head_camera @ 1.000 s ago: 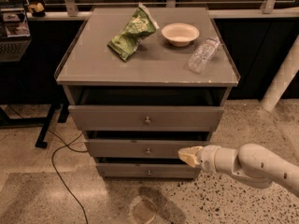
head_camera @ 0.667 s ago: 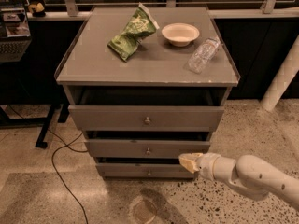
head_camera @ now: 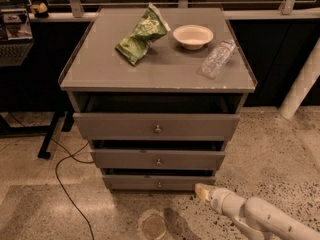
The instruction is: Open bottom drawer
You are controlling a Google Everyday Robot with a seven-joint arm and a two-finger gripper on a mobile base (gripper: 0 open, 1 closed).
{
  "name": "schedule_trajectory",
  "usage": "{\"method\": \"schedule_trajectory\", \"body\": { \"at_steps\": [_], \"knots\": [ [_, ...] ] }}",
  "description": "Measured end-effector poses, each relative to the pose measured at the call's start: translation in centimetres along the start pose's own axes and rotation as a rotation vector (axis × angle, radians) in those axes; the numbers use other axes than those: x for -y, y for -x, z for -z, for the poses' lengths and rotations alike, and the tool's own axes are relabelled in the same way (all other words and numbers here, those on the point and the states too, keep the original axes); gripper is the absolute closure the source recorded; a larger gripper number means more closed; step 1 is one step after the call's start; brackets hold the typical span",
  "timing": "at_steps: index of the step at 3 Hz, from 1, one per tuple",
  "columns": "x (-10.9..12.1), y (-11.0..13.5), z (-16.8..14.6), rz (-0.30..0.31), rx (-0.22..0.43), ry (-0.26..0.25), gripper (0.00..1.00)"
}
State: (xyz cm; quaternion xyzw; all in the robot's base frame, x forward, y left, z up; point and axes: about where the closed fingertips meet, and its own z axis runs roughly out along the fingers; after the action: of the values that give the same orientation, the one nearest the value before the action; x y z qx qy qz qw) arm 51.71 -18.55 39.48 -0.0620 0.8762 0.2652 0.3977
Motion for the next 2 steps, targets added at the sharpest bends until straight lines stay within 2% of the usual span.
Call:
{"method": "schedule_trajectory", "body": {
  "at_steps": [1, 2],
  "knots": [
    [2.5, -3.3, -2.6, -0.048, -0.032, -0.026, 1.0],
    [4.1, -5.6, -5.5, -0.063, -0.087, -0.027, 1.0]
  ]
}}
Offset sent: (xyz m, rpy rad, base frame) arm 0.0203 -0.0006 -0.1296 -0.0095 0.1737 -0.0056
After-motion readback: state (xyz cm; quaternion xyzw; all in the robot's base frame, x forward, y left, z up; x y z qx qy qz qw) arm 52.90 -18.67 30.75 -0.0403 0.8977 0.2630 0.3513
